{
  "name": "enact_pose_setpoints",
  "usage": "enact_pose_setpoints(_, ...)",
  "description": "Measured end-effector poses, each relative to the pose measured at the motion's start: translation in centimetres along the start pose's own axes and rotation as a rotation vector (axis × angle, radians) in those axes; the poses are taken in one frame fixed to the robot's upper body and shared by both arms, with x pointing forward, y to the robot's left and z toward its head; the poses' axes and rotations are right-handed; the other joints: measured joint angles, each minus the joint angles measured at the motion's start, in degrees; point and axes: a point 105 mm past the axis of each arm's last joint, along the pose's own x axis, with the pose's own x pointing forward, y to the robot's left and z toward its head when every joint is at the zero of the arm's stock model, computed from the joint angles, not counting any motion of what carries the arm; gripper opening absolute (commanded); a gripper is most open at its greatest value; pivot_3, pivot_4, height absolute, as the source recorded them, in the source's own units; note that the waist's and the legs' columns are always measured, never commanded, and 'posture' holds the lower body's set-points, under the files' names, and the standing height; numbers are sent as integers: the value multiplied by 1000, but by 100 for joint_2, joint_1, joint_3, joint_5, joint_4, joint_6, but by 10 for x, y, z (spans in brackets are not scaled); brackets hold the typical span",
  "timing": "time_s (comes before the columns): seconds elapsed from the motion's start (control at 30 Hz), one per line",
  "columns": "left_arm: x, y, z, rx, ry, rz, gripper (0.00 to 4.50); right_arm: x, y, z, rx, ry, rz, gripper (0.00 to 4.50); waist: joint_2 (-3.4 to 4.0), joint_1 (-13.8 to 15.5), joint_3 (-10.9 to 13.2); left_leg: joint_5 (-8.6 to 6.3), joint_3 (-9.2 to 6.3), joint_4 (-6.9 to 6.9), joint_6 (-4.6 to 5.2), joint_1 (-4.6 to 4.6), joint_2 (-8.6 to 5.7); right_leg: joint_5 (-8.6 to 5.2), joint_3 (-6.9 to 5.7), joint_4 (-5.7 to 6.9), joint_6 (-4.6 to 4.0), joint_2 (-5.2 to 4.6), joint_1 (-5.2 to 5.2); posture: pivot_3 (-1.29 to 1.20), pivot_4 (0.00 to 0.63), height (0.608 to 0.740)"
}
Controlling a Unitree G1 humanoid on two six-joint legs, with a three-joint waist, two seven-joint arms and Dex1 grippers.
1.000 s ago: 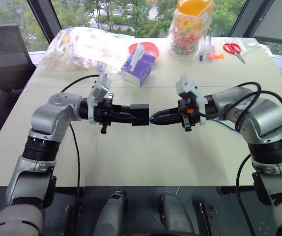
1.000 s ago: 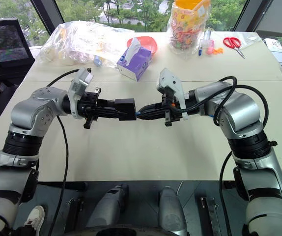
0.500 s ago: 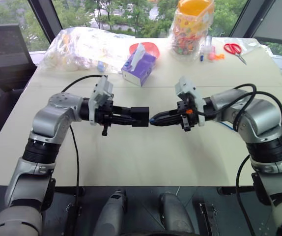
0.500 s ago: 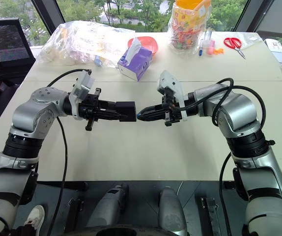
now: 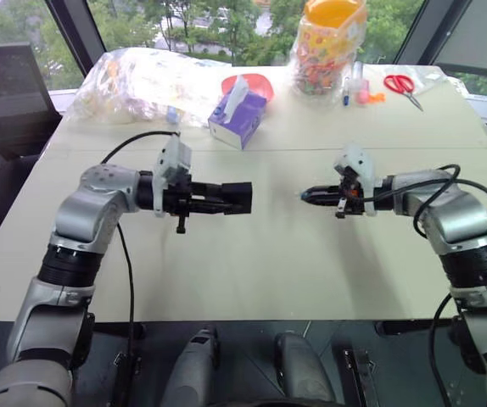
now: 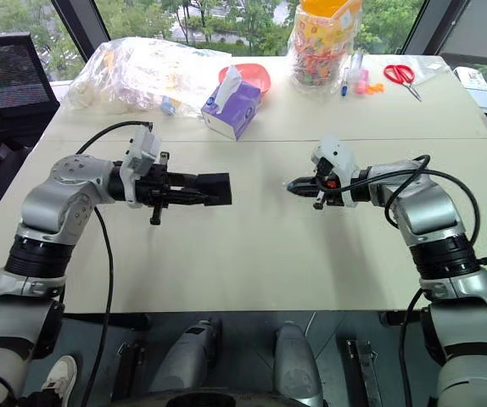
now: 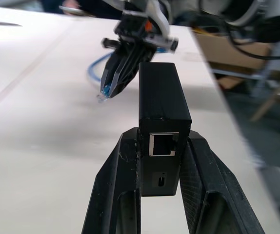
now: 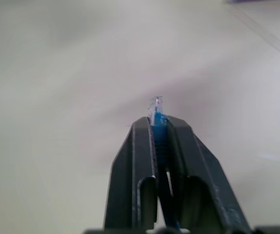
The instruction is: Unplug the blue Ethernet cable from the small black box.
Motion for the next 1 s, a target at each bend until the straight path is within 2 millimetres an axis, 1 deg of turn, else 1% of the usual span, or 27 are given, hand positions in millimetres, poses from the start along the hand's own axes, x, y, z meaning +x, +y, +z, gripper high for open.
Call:
enact_pose_setpoints(0.1, 12, 7, -12, -8, -9, 55, 493, 12, -16, -27, 44, 53, -138, 47, 1, 6, 1, 1, 0, 1, 1, -4, -2, 4, 3, 0, 4, 0, -3, 0, 150, 728)
enact_pose_setpoints(0.13, 16, 9, -15, -10, -9, 70, 493, 14, -20, -33, 53, 62, -175, 47, 1, 9, 1, 1, 0, 1, 1, -3, -2, 6, 3, 0, 8, 0, -2, 0, 150, 728)
enact_pose_setpoints(0.17, 20, 11, -16, -12, -17, 86, 493, 17, -24, -36, 64, 61, -213, 47, 1, 10, 1, 1, 0, 1, 1, -4, -2, 6, 3, 0, 9, 0, -3, 0, 150, 728)
enact_pose_setpoints(0.27, 35, 12, -20, -9, -45, 112, 493, 23, -38, -36, 82, 45, -323, 47, 1, 7, 1, 2, 0, 2, 1, -2, -3, 11, 4, 1, 16, 1, -1, 0, 150, 728)
enact_pose_setpoints(0.33, 41, 13, -24, -16, -54, 127, 493, 21, -49, -39, 114, 39, -409, 898, 2, 2, 0, 2, -1, 3, 1, 1, -2, 11, 4, 3, 16, 3, 1, 0, 150, 728)
enact_pose_setpoints(0.37, 44, 16, -28, -32, -56, 147, 493, 19, -56, -41, 137, 32, -462, 1255, 3, 4, 0, 2, 0, 4, 1, 2, -2, 11, 4, 5, 16, 3, 2, 0, 150, 728)
enact_pose_setpoints(0.43, 53, 18, -36, -69, -59, 173, 493, 15, -65, -41, 166, 18, -529, 2284, 3, 0, 0, 3, 0, 5, 2, 1, -3, 11, 4, 6, 16, 3, 2, 0, 150, 728)
enact_pose_setpoints(0.47, 57, 20, -40, -84, -59, 186, 493, 14, -67, -39, 171, 9, -545, 2835, 3, 1, 0, 3, 0, 5, 2, 1, -3, 11, 4, 6, 17, 3, 1, 0, 150, 728)
enact_pose_setpoints(0.5, 59, 21, -42, -93, -57, 193, 493, 13, -67, -38, 170, 5, -550, 3283, 2, -2, 0, 3, -1, 5, 2, 1, -3, 12, 4, 6, 18, 3, 1, 0, 150, 728)
enact_pose_setpoints(0.57, 64, 26, -45, -100, -54, 215, 493, 10, -66, -35, 173, -6, -550, 4324, 3, -3, 0, 3, -1, 5, 2, 1, -3, 14, 3, 6, 24, 4, 1, 0, 150, 728)
enact_pose_setpoints(0.7, 73, 34, -54, -118, -46, 263, 493, -1, -59, -26, 204, -56, -546, 4324, 3, -2, -1, 3, -1, 6, 2, 1, -4, 15, 4, 6, 26, 3, 2, 0, 150, 728)
enact_pose_setpoints(0.8, 81, 38, -64, -154, -28, 291, 493, -21, -51, -13, 224, -109, -548, 4324, 3, 12, -1, 3, -3, 6, 2, 0, -4, 15, 4, 8, 27, 3, 1, 0, 150, 728)
enact_pose_setpoints(0.9, 80, 40, -77, -186, -5, 314, 493, -39, -33, 0, 197, -146, -512, 4324, 2, 19, -1, 2, -3, 6, 3, 0, -4, 12, 4, 8, 30, 3, 3, 0, 150, 728)
enact_pose_setpoints(0.93, 80, 40, -82, -190, 7, 318, 493, -43, -22, -2, 195, -145, -488, 4324, 1, 17, -2, 2, -4, 6, 3, 0, -4, 12, 3, 7, 31, 3, 4, 0, 150, 728)
enact_pose_setpoints(1.0, 80, 42, -85, -178, 7, 322, 493, -44, -1, -8, 206, -125, -425, 4324, 1, 13, -2, 2, -4, 8, 3, 1, -3, 12, 3, 7, 30, 3, 6, 0, 150, 728)
